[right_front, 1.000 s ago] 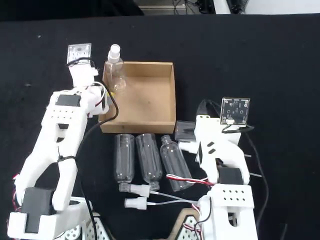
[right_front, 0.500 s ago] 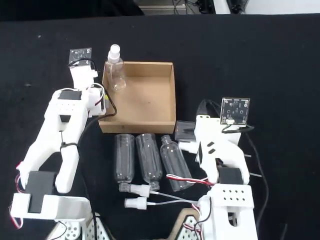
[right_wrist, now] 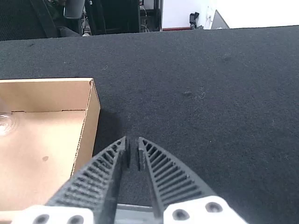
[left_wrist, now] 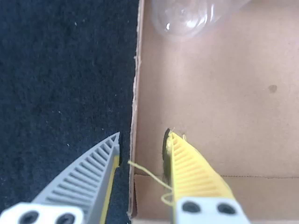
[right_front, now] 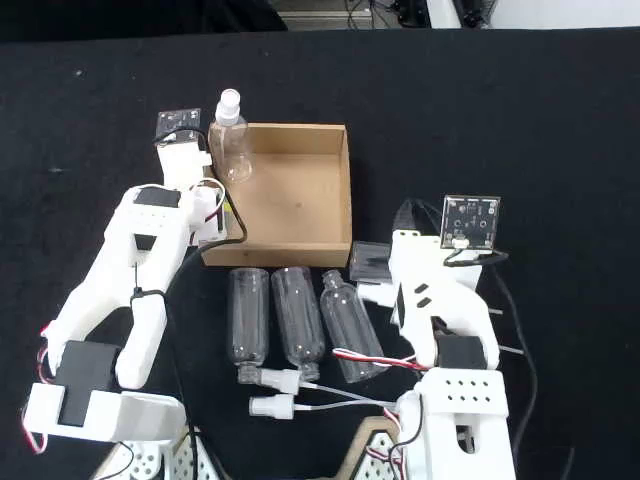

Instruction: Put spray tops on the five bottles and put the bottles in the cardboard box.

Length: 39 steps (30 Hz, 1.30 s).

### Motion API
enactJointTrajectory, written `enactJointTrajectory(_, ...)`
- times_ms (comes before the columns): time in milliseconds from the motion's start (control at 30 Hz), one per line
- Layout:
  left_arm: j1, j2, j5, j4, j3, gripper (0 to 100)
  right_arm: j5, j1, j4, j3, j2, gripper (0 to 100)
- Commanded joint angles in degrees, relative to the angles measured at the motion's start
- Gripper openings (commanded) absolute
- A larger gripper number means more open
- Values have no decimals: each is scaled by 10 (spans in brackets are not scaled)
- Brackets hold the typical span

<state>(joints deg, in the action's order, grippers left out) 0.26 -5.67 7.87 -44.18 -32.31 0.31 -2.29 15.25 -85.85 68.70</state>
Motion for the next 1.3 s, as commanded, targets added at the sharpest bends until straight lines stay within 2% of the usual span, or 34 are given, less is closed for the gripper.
enactJointTrajectory(0,6,-11,14,-5,4,134,0,-3,-13,5,13,15)
enactJointTrajectory(233,21,-11,16,-40,5,134,0,-3,-13,5,13,15)
enactJointTrajectory(767,21,-11,47,-47,4,134,0,-3,-13,5,13,15)
enactJointTrajectory(900,22,-12,47,-75,10,134,0,-3,-13,5,13,15)
enactJointTrajectory(1267,22,-95,47,-74,-35,134,0,-3,-13,5,13,15)
